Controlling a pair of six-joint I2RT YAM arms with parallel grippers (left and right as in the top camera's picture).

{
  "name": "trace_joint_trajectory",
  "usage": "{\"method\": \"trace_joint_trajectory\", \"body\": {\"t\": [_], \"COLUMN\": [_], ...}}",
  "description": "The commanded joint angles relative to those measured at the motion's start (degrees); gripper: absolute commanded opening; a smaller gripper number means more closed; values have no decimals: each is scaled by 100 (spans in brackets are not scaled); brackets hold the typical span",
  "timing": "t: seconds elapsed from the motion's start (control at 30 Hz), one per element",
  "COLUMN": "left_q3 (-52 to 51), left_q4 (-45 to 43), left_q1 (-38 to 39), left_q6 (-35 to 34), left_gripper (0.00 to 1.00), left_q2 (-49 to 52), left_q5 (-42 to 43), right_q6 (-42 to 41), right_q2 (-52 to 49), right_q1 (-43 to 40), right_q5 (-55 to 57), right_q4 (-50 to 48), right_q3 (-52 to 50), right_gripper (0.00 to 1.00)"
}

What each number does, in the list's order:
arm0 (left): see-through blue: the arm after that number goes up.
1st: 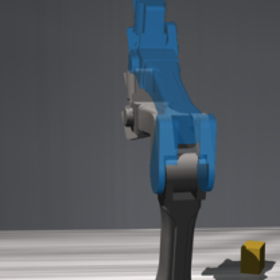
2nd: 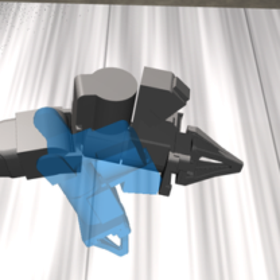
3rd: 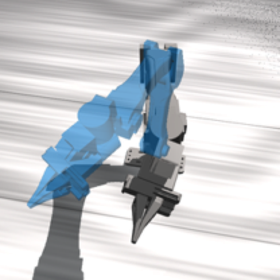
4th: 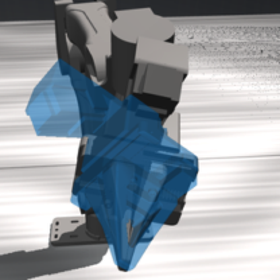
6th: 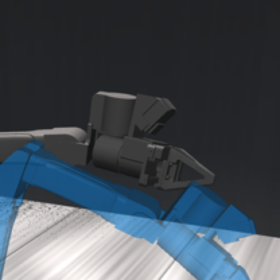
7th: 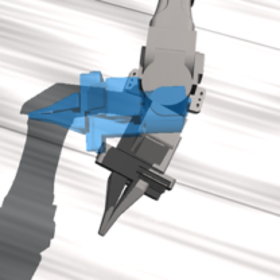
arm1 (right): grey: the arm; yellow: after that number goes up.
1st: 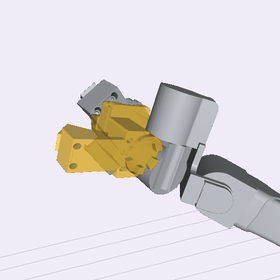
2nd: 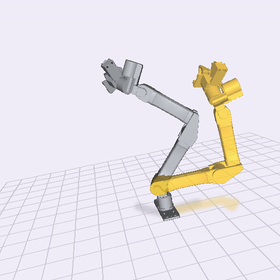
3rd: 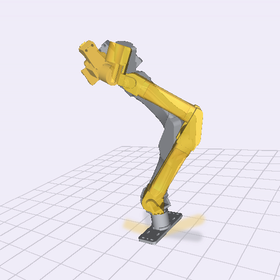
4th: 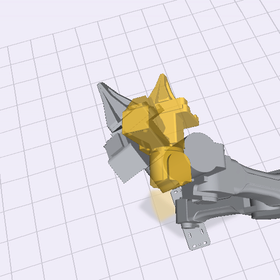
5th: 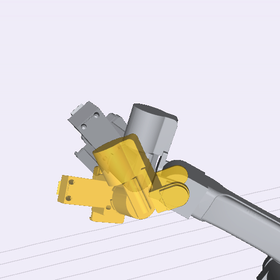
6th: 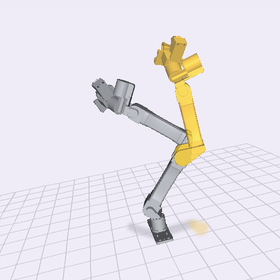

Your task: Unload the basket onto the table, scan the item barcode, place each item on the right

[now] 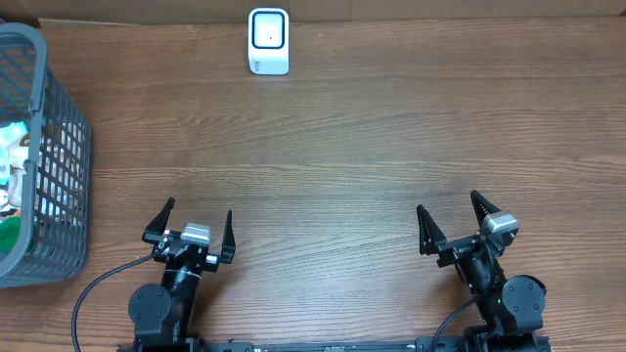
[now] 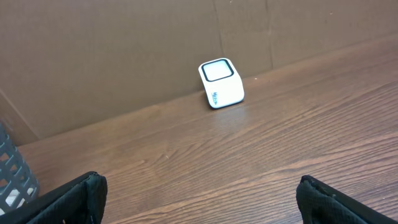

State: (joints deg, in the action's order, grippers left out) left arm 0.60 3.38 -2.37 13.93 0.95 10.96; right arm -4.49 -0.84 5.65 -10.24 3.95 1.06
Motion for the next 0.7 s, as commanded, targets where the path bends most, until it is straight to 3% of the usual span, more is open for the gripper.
{"method": "trace_joint_trajectory", "body": {"t": [0.0, 0.67], "left_q3": [-33, -33], "left_q4": [-20, -20], "left_q1": [-24, -24], "left_q6": [-22, -22], "left_gripper": [100, 100], "left_q2": [-70, -70], "left_q5": [87, 87], "right_q6": [-13, -13], "right_q2": [68, 68], "right_q1": [-26, -26], "right_q5": [-13, -13], "right_q4": [-31, -31], "right_q3": [-61, -61], "right_gripper": [100, 100]}}
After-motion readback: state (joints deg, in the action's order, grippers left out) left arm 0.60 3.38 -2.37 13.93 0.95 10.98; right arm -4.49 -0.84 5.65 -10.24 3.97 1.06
